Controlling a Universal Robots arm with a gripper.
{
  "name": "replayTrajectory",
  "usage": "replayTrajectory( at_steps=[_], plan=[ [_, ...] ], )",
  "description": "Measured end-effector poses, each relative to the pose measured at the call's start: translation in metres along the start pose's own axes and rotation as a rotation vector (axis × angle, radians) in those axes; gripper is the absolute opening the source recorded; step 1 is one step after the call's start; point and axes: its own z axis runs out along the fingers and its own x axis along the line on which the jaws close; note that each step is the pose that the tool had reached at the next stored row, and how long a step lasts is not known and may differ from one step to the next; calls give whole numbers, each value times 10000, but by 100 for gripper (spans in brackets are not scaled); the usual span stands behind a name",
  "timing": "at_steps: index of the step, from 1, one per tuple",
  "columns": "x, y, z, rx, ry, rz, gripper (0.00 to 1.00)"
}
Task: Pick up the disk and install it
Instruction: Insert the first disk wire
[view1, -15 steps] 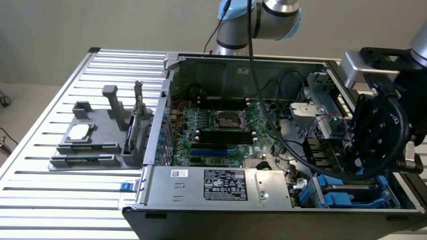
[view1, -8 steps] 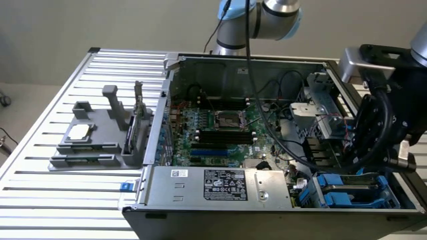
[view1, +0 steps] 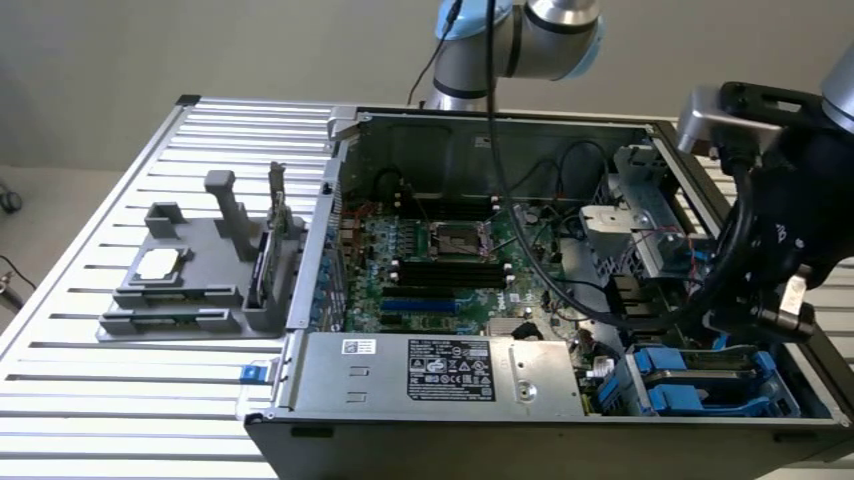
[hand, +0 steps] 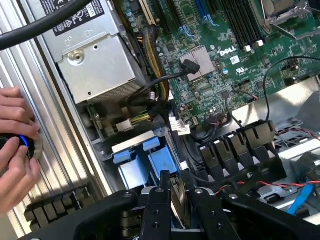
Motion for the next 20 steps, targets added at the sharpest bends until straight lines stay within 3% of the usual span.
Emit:
replayTrajectory(
  at_steps=[13, 18, 20],
  plan=[
    [-2, -2, 70, -63, -54, 2209, 22],
    [-4, -2, 72, 6, -124, 2671, 22],
    [-4, -1, 70, 64, -165, 2777, 22]
  ],
)
